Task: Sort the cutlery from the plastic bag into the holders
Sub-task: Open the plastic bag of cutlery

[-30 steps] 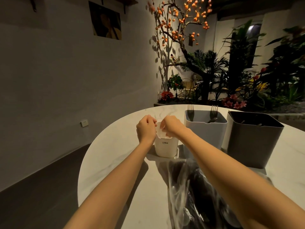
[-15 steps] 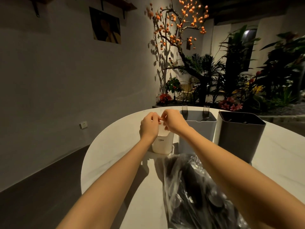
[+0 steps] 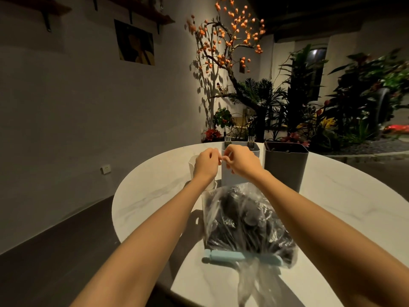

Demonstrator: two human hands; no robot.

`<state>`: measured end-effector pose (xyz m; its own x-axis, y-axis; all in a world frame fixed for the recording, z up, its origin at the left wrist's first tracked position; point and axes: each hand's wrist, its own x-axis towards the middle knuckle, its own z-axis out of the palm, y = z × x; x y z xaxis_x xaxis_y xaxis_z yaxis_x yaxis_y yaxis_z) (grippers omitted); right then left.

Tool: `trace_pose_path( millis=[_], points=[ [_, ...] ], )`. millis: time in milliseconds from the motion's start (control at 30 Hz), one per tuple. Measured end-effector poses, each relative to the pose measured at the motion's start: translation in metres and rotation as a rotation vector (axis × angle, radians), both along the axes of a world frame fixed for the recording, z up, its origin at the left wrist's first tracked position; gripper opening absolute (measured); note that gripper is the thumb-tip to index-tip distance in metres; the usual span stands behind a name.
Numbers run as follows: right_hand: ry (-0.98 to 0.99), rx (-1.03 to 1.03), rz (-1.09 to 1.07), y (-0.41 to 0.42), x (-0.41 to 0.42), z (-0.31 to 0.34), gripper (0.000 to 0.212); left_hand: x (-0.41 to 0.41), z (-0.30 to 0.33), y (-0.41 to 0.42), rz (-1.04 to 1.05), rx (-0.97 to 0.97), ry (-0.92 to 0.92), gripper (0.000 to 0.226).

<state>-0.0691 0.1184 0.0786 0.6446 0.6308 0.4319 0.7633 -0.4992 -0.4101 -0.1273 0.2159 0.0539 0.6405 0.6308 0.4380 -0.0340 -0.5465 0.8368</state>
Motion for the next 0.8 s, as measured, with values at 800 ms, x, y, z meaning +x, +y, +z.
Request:
trace_pose_path(
  millis=[800],
  points=[
    [-0.068, 0.309, 0.108, -0.089, -0.066, -0.105, 0.029, -0.080, -0.086, -0.066, -0.113, 0.049, -0.132, 0.037]
  ],
)
